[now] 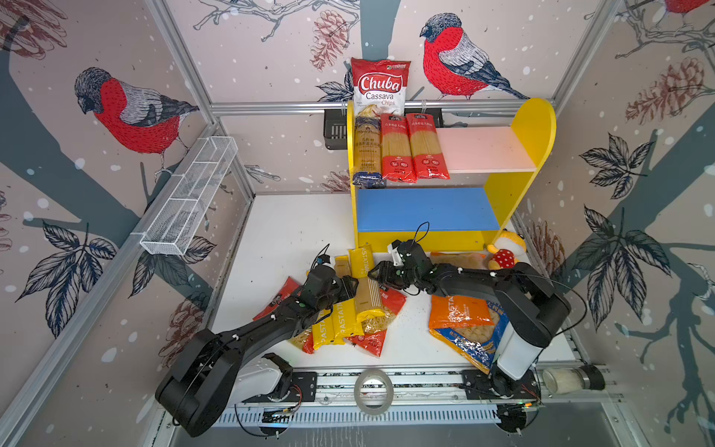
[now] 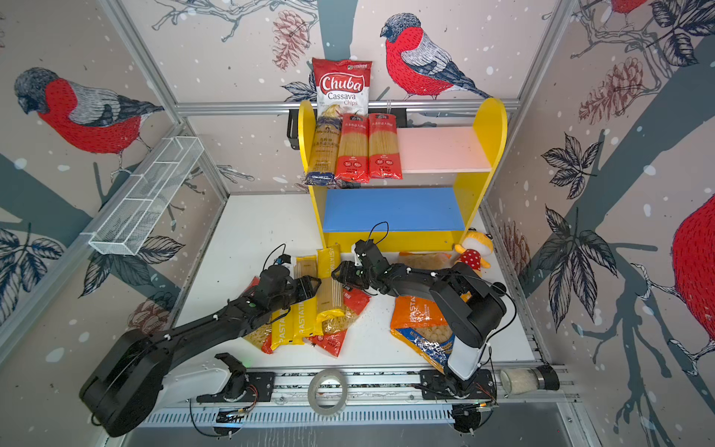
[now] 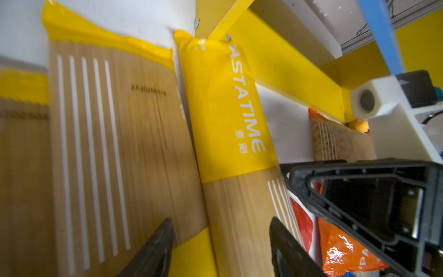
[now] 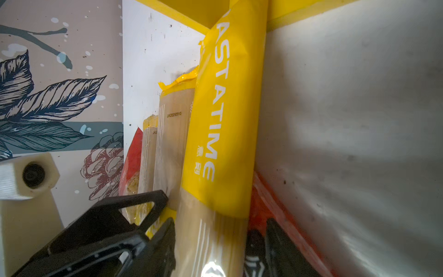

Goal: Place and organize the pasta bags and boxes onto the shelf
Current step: 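Lower both grippers to a yellow PASTATIME spaghetti pack on the table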

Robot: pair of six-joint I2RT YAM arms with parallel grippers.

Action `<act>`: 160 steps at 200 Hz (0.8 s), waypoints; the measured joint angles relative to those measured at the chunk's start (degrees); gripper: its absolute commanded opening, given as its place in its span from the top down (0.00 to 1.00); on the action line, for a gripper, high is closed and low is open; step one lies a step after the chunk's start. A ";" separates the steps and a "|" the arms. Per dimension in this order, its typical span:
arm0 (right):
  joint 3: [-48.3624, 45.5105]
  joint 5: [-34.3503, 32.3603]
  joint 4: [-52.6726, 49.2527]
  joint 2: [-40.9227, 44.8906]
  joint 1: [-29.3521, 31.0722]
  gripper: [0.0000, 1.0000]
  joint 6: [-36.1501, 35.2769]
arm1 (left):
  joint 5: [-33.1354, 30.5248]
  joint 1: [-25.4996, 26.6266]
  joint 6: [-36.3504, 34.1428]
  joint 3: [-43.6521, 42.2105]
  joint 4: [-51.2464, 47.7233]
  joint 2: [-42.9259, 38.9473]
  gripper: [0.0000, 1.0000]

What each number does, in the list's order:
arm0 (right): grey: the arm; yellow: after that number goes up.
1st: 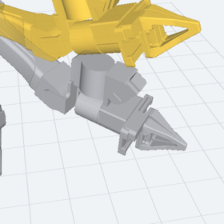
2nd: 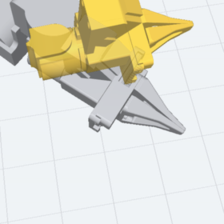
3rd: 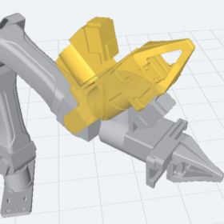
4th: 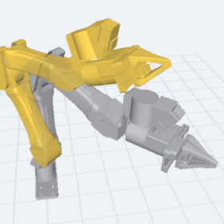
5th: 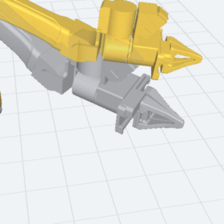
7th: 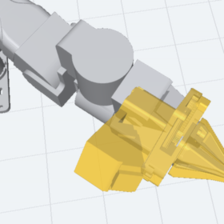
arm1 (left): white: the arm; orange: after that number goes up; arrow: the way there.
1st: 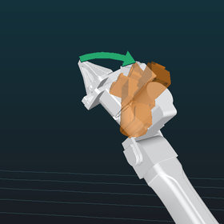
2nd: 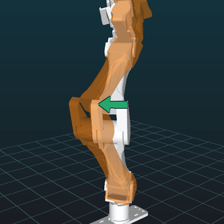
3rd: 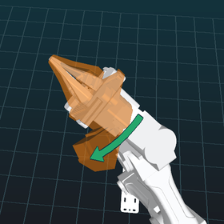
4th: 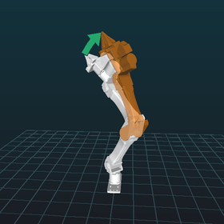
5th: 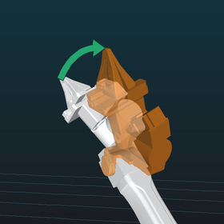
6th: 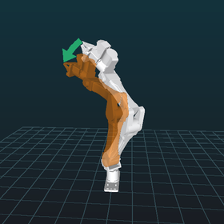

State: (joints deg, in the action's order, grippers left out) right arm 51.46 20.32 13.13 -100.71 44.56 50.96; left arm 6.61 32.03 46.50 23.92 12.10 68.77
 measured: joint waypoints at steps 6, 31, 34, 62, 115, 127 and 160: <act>0.28 0.17 0.39 -0.79 -0.13 0.40 0.00 | 0.39 -0.09 0.02 0.00 0.55 0.55 0.39; 1.16 1.51 2.89 -4.09 -0.52 0.40 0.04 | 1.36 -0.44 0.26 -0.35 3.63 3.06 0.40; 1.27 1.84 3.32 -4.48 -0.61 0.40 0.07 | 1.46 -0.46 0.28 -0.42 4.09 3.39 0.41; 1.84 3.74 7.74 -7.06 -0.74 0.41 1.11 | 2.60 -0.59 0.72 -0.74 7.15 5.18 0.42; 2.84 5.79 12.52 -10.34 -1.09 0.60 2.32 | 2.80 -0.74 1.09 -0.96 8.20 5.55 0.42; 2.69 6.12 13.27 -10.32 -1.20 0.67 3.17 | 2.97 -0.90 1.09 -0.96 8.11 5.46 0.42; 0.17 6.88 15.30 -7.56 -1.49 0.81 3.87 | 3.76 -1.31 1.07 -0.68 6.03 3.96 0.42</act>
State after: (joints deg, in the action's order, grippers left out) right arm 51.64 27.20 28.42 -108.27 43.07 54.83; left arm 10.37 30.72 47.57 23.24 18.13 72.73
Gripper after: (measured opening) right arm 0.207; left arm 0.577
